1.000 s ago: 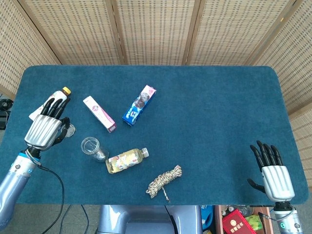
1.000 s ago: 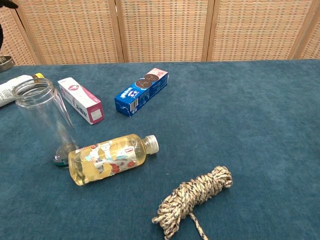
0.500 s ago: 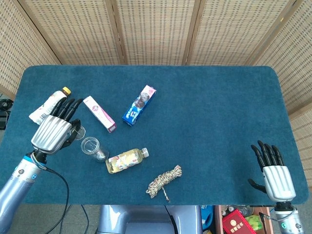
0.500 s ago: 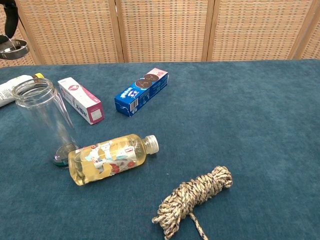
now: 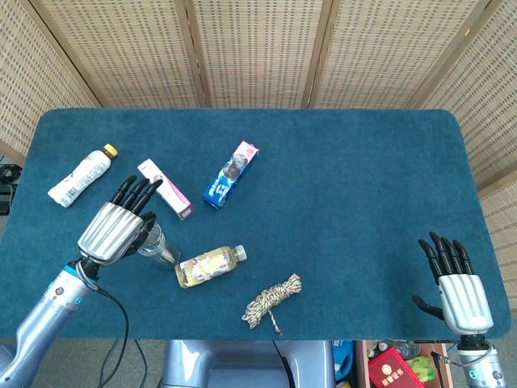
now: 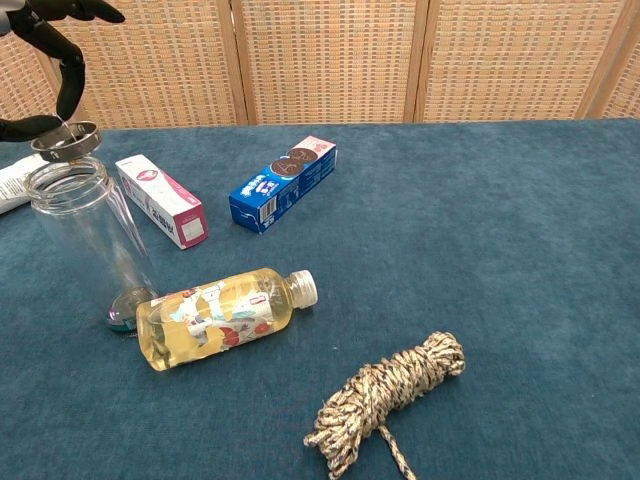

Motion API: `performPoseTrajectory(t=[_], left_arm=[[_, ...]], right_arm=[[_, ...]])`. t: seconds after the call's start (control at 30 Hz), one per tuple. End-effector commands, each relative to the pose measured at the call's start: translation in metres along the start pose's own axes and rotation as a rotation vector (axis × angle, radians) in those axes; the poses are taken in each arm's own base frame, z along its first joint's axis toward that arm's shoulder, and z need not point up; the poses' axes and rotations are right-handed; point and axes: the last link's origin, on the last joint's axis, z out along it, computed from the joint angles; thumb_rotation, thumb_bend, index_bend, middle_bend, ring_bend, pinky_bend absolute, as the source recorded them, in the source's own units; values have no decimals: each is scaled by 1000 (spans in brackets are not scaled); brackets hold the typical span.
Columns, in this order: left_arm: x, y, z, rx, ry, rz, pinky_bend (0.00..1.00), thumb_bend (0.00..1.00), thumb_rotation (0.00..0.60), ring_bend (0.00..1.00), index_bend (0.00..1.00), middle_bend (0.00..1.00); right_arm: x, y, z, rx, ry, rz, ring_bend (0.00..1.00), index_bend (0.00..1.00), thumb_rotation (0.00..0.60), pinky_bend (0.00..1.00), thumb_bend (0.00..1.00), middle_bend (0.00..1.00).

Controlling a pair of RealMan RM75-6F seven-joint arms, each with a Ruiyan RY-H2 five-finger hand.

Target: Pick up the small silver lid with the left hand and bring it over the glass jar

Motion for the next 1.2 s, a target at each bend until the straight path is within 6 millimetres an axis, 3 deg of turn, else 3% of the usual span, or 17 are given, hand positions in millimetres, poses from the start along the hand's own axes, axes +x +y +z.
performPoseTrajectory(t=[0.03, 1.2], left_arm=[[-2, 1, 0, -1, -7, 1, 0, 443, 600, 0, 613, 0], [-19, -1, -3, 7, -60, 28, 0, 443, 600, 0, 586, 0]], right_arm=[[0, 0, 0, -1, 0, 1, 0, 32, 600, 0, 0, 0], [3, 2, 0, -8, 9, 13, 0, 32, 600, 0, 0, 0]])
